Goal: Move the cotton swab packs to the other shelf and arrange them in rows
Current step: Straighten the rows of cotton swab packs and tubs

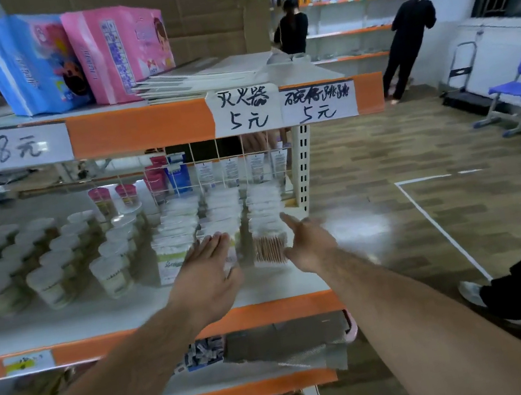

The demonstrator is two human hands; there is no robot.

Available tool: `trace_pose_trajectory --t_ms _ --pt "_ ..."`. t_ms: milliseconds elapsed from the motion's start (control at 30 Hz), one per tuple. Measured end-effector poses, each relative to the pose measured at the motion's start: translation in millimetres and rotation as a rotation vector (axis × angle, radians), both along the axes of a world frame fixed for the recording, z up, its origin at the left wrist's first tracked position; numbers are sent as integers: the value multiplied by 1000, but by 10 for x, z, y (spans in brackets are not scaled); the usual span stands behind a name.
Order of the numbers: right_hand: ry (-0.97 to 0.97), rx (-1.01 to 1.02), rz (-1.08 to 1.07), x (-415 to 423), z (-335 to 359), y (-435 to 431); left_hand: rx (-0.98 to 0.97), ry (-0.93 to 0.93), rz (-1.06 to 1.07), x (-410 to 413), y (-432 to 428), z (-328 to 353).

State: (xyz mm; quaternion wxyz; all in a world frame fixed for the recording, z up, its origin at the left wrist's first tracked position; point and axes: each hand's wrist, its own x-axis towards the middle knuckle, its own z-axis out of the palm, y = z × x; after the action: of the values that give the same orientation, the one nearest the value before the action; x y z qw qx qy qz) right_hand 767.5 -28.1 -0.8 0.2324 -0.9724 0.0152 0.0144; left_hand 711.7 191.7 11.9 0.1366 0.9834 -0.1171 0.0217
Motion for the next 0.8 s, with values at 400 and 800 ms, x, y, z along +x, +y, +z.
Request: trace_pose_trajectory --t_ms 400,800 --pt "-31 -37 126 35 -99 126 -13 -24 128 -322 -41 110" --pt "184 759 120 -168 419 -96 -433 -11 202 -119 -337 264"
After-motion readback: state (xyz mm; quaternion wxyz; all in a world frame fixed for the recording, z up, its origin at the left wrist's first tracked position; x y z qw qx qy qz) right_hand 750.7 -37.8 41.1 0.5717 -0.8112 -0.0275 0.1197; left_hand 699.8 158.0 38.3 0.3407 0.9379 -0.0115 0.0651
